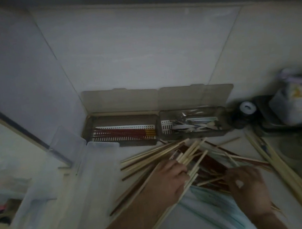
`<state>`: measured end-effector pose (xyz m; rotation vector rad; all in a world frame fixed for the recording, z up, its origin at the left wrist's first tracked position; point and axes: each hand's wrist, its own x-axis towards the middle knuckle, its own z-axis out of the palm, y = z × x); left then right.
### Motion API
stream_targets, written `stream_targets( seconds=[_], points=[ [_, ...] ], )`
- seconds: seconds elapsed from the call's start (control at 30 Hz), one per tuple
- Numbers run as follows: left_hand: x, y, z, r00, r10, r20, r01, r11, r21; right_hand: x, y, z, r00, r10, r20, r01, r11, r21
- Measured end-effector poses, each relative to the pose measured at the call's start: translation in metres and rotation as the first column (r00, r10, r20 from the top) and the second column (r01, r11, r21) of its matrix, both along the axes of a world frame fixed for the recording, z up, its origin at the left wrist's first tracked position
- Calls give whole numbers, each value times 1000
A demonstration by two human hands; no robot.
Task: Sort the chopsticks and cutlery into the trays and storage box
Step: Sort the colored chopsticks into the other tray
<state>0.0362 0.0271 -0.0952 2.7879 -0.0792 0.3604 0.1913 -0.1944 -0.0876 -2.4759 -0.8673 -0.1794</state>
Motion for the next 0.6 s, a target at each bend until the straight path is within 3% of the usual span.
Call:
stream_targets(
  seconds=[0.13, 0.23, 0.43, 0.6],
  points=[
    [3, -31, -7, 987, -141, -74, 140, 990, -18, -25, -36, -13, 1000, -10, 9, 11, 1000, -16],
    [3, -43, -6, 976, -169, -135, 179, 981, 69, -28, -46, -22, 999, -32, -1, 32, 998, -46],
    [-3, -57, -4, 980, 40, -197, -14, 992, 129, -24, -39, -29, 999, -38, 9, 39, 990, -135],
    [-10, -63, -8, 964, 132, -231, -82, 974, 213, -27, -29, -23, 997, -46, 61, 61, 959, -278]
  ],
)
